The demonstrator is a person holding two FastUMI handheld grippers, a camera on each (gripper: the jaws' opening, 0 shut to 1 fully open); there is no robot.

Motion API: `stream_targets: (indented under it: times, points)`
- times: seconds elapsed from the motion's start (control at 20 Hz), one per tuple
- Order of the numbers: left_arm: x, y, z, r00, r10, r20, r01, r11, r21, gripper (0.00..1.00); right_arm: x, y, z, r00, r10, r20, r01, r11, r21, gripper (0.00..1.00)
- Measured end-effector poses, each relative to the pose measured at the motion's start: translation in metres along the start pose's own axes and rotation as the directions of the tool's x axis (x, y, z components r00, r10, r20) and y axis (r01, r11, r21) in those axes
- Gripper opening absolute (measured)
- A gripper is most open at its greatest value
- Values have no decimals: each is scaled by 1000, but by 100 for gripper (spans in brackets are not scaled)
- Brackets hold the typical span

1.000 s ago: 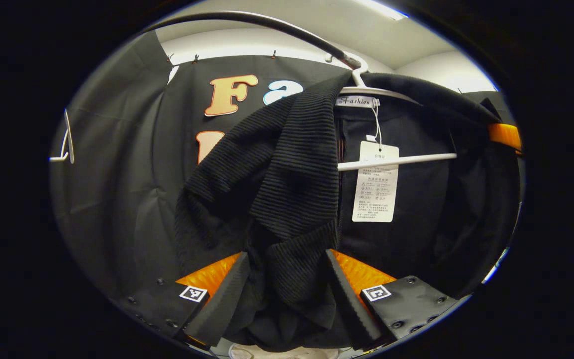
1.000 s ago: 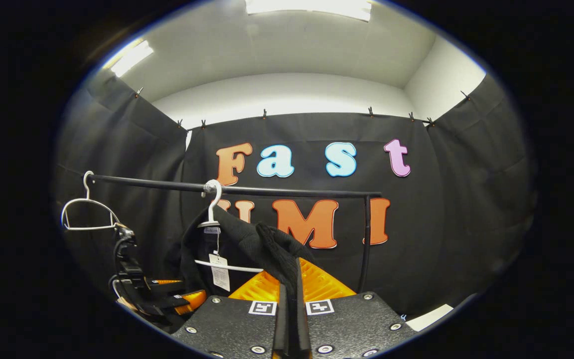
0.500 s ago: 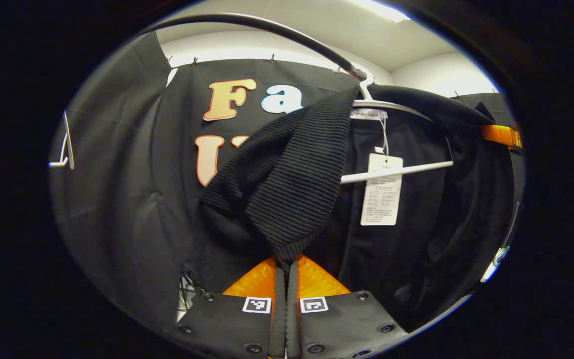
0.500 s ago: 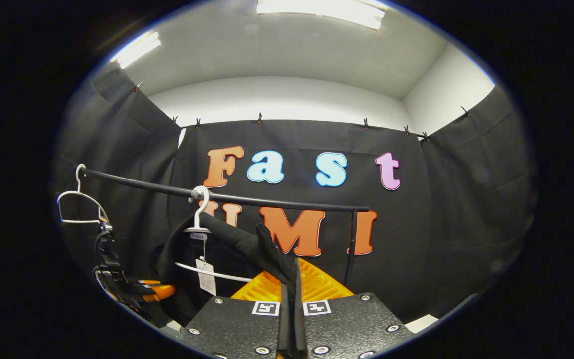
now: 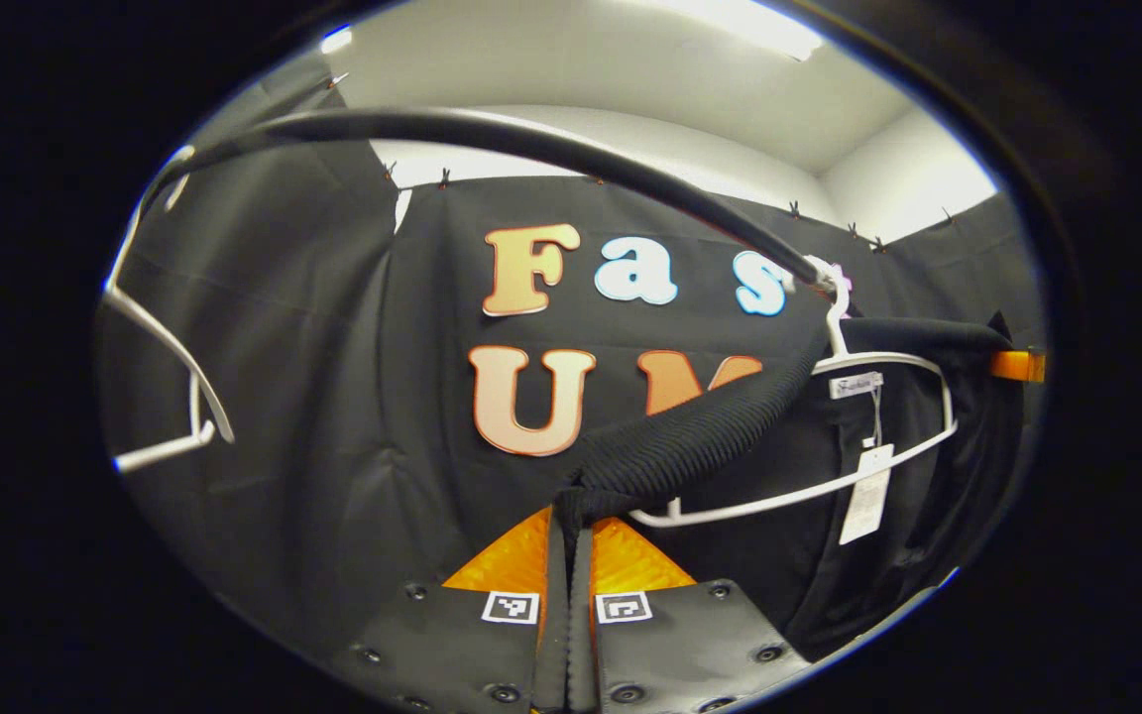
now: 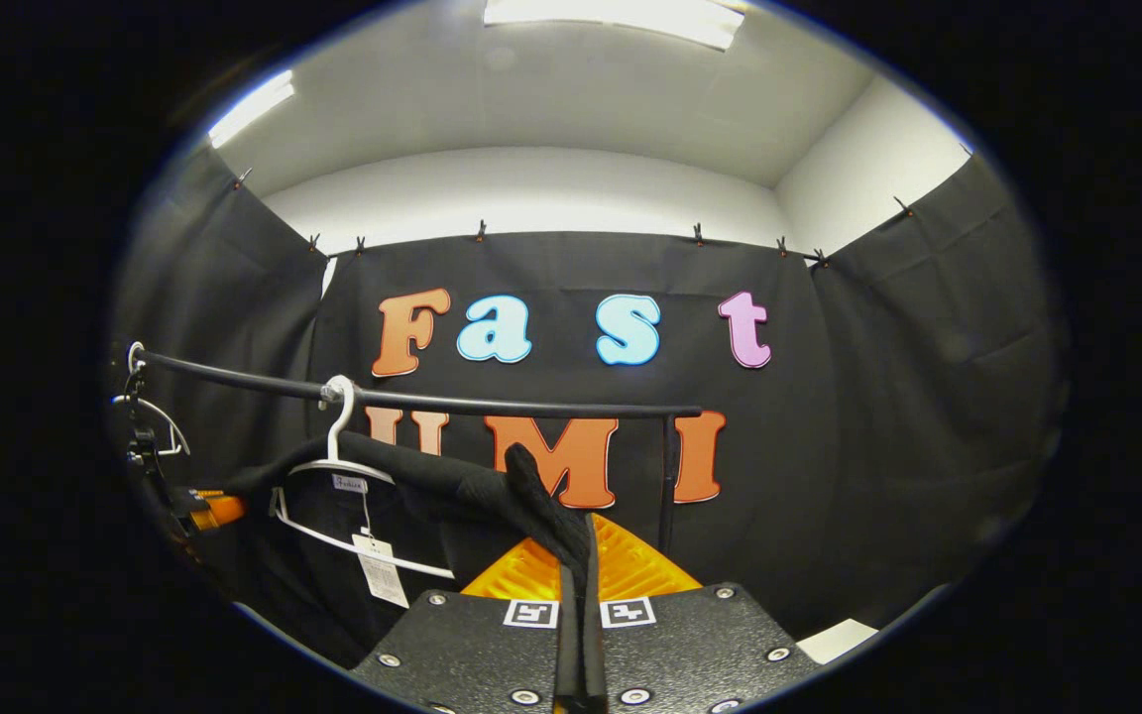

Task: Grasp the clothes on the hanger with both hands and then place them into the laundry hamper below.

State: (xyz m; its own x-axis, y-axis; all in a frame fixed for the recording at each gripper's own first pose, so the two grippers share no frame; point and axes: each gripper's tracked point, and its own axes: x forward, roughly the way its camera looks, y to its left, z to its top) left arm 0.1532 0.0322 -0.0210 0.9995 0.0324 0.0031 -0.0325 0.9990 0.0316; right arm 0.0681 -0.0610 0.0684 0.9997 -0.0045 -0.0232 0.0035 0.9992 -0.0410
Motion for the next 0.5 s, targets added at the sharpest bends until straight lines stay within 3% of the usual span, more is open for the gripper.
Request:
stream_targets:
  times: [0.1,0.2,0.4,0.5]
  points:
    - [-2,7,14,999,45,14,-46,996,71,7,9,-1,-5,1000,-3,-10,2,1000,-9,1]
    - [-1,7,15,999,44,8,-45,996,83,7,21,-12,-11,999,-30,-16,30,999,-22,1]
    - [-3,-25,7,999,-52,-5,52,997,51,7,42,-50,-24,995,-98,-37,98,995,-14,1]
    - [-6,-36,6,997,-77,-10,78,996,44,7,48,-57,-41,993,-95,-64,96,995,8,1]
